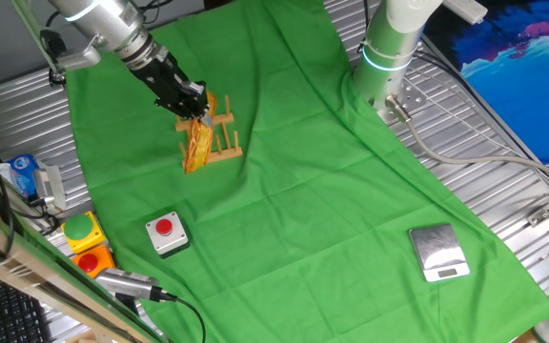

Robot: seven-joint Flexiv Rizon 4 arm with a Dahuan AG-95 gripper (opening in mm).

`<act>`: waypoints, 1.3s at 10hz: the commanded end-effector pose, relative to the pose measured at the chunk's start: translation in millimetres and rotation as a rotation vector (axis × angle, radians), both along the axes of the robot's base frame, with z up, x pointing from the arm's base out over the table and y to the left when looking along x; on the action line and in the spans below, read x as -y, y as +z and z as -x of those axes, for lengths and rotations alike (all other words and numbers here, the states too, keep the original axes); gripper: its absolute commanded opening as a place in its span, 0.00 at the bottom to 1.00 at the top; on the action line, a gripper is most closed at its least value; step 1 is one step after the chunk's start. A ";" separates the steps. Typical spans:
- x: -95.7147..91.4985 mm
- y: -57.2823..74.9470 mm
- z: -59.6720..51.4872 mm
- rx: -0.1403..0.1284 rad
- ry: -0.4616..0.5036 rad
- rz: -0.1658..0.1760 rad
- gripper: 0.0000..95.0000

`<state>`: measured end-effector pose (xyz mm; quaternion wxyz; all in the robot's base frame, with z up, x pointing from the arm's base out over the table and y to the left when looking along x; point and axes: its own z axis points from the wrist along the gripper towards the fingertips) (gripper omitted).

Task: Take the dish off the dish rack

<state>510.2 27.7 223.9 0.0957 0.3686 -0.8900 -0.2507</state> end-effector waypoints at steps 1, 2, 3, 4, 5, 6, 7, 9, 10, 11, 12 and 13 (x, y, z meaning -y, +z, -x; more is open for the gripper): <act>-0.2 -0.1 2.1 0.022 0.033 -0.013 0.00; -0.2 -0.1 2.1 0.030 0.050 -0.018 0.00; -0.2 -0.1 2.1 0.035 0.066 -0.019 0.00; -0.2 -0.1 2.1 0.038 0.074 -0.019 0.00; -0.2 -0.1 2.1 0.034 0.069 -0.015 0.00; -0.2 -0.1 2.1 0.031 0.061 -0.007 0.00; -4.0 0.6 4.4 0.030 0.058 -0.003 0.00; -38.6 2.3 12.2 0.031 0.010 0.015 0.00; -52.0 2.7 12.0 0.038 -0.005 0.022 0.00; -66.2 2.1 11.7 0.052 -0.022 0.037 0.00; -78.3 -0.8 11.8 0.064 -0.051 0.039 0.00; -90.0 -6.1 15.4 0.075 -0.079 0.046 0.00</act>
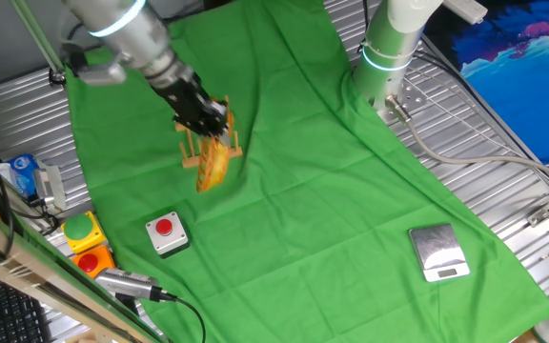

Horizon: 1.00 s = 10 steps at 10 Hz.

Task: Take the dish off the dish rack

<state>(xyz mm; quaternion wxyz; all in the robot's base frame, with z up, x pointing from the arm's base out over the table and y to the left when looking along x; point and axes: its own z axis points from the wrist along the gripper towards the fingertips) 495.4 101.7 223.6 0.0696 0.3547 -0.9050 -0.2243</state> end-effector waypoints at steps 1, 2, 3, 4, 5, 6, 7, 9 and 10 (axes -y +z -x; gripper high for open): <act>-25.2 -10.5 2.4 0.025 -0.052 0.008 0.00; -26.4 -10.1 1.1 0.024 -0.054 0.011 0.00; -26.9 -9.9 0.8 0.025 -0.050 0.012 0.00; -27.0 -9.7 0.9 0.027 -0.035 0.014 0.00; -27.0 -9.7 0.9 0.029 -0.030 0.011 0.00; -26.7 -10.6 0.7 0.030 -0.027 0.015 0.00; -26.1 -11.4 0.7 0.027 -0.030 0.017 0.00; -26.1 -11.4 0.7 0.022 -0.016 0.017 0.00; -26.1 -11.4 0.7 0.026 0.013 0.009 0.00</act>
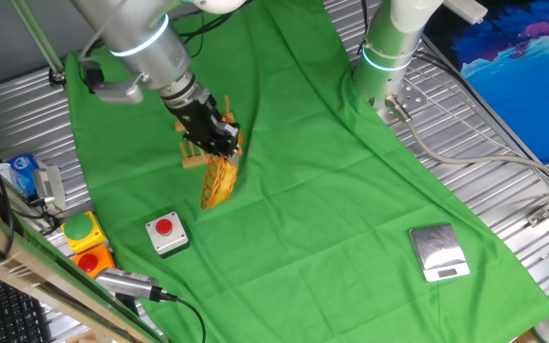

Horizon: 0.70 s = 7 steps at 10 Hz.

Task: Take the dish off the dish rack

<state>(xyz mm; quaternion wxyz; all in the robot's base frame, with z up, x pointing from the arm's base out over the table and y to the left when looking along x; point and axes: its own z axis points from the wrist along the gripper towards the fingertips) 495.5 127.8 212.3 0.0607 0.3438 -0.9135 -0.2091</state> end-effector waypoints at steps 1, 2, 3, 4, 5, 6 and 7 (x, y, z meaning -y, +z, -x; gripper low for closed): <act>-0.1 0.0 0.8 0.007 0.052 -0.017 0.00; -0.1 0.0 0.8 0.005 0.069 -0.016 0.00; -0.1 0.0 0.8 0.001 0.071 -0.007 0.00; -0.1 0.0 0.8 0.003 0.059 -0.010 0.00; -0.1 0.0 0.8 0.004 0.059 -0.005 0.00; -14.6 -0.9 3.8 0.006 0.030 0.029 0.00; -30.3 -3.7 9.0 0.022 0.015 0.046 0.00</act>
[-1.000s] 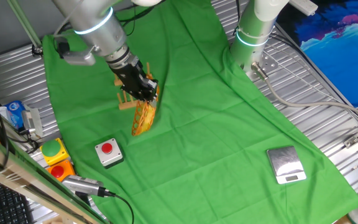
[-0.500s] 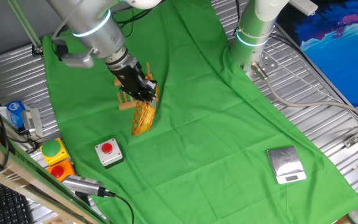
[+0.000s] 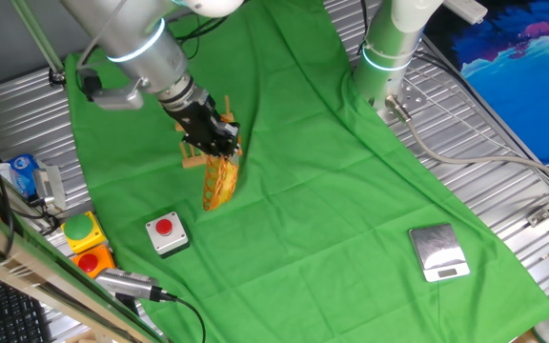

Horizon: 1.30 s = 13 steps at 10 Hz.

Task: Take the dish off the dish rack

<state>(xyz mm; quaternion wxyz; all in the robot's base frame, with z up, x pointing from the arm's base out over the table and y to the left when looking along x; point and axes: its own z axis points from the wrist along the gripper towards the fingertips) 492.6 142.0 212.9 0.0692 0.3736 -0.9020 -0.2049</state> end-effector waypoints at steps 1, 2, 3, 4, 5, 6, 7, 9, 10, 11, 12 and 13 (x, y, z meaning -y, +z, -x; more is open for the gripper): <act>-28.4 -7.4 10.7 0.037 -0.075 0.052 0.00; -43.8 -14.2 14.4 0.053 -0.118 0.054 0.00; -52.9 -18.9 13.8 0.059 -0.143 0.058 0.00; -60.3 -22.2 13.1 0.063 -0.161 0.065 0.00; -69.0 -25.8 12.3 0.063 -0.185 0.073 0.00; -75.1 -28.0 10.9 0.064 -0.200 0.079 0.00; -80.0 -30.1 9.7 0.062 -0.212 0.082 0.00; -87.6 -36.1 7.6 0.061 -0.228 0.084 0.00; -89.2 -39.7 6.9 0.070 -0.230 0.082 0.00; -91.7 -42.7 6.2 0.076 -0.232 0.081 0.00; -95.2 -44.9 5.6 0.079 -0.235 0.081 0.00; -99.1 -47.7 4.9 0.079 -0.243 0.083 0.00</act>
